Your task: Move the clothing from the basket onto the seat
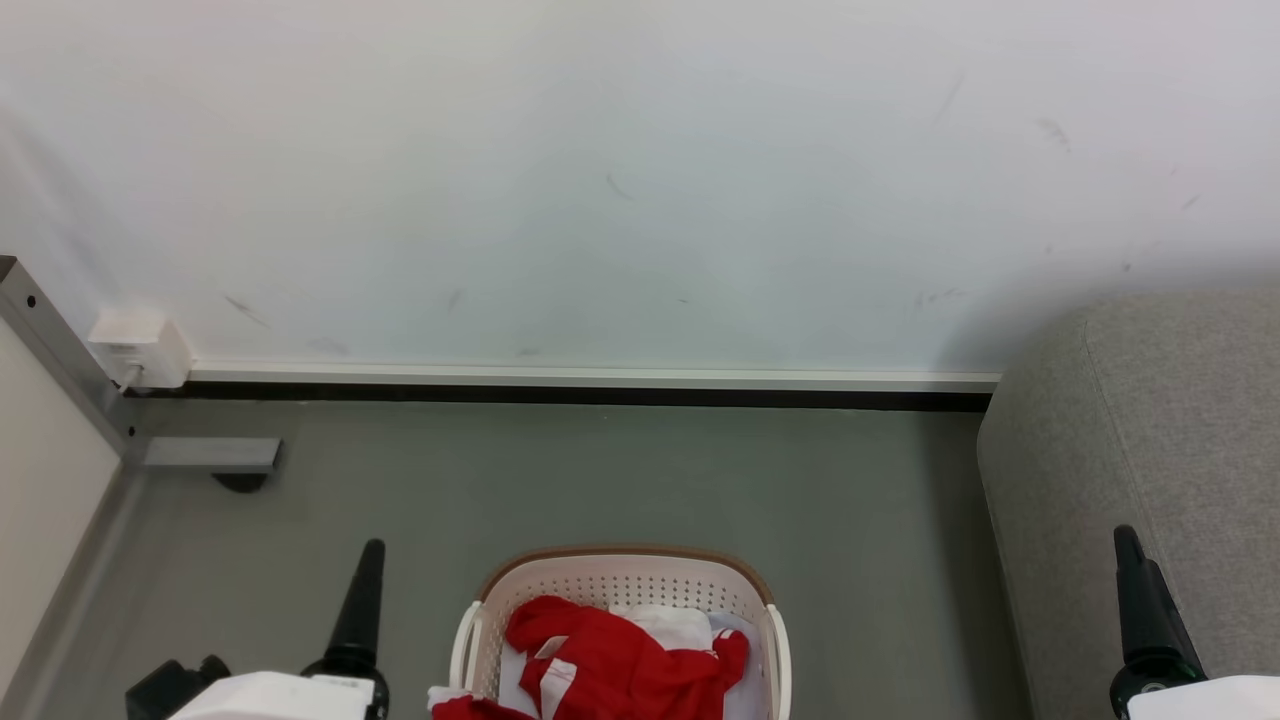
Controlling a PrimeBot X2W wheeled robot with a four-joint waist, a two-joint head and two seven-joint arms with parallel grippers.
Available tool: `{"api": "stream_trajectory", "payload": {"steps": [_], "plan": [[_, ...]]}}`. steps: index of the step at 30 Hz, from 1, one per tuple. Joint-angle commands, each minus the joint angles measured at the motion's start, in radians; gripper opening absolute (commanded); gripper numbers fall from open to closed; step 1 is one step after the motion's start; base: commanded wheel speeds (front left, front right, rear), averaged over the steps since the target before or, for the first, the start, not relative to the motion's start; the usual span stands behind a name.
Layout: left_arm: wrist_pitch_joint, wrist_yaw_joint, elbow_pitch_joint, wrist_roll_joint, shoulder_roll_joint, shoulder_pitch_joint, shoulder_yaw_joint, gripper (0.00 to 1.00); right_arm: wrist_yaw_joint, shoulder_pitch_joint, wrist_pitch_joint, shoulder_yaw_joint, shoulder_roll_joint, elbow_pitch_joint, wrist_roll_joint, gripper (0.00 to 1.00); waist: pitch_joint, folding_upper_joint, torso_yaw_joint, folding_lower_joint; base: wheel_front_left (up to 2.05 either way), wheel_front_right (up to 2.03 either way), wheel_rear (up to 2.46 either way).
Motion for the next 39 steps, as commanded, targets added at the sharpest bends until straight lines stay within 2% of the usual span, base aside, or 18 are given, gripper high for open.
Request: {"api": "stream_trajectory", "payload": {"steps": [1,13,39], "plan": [[-0.012,0.011,-0.018,0.057,0.007,-0.017,-0.011,1.00,0.000,-0.007,-0.014,0.010,-0.018,-0.026,-0.071,1.00,0.001,0.0000,0.000,0.0000,0.00,0.00,0.00],[-0.057,0.062,-0.022,0.320,0.008,-0.008,-0.051,1.00,-0.001,0.008,-0.059,0.042,-0.042,-0.044,-0.325,1.00,0.000,0.0000,0.002,0.0000,0.00,0.00,0.00],[-0.136,0.112,-0.049,0.716,0.009,0.011,-0.085,1.00,-0.001,0.027,-0.139,0.084,-0.058,-0.070,-0.637,1.00,0.003,0.0000,0.006,0.0000,0.00,0.00,0.00]]}}
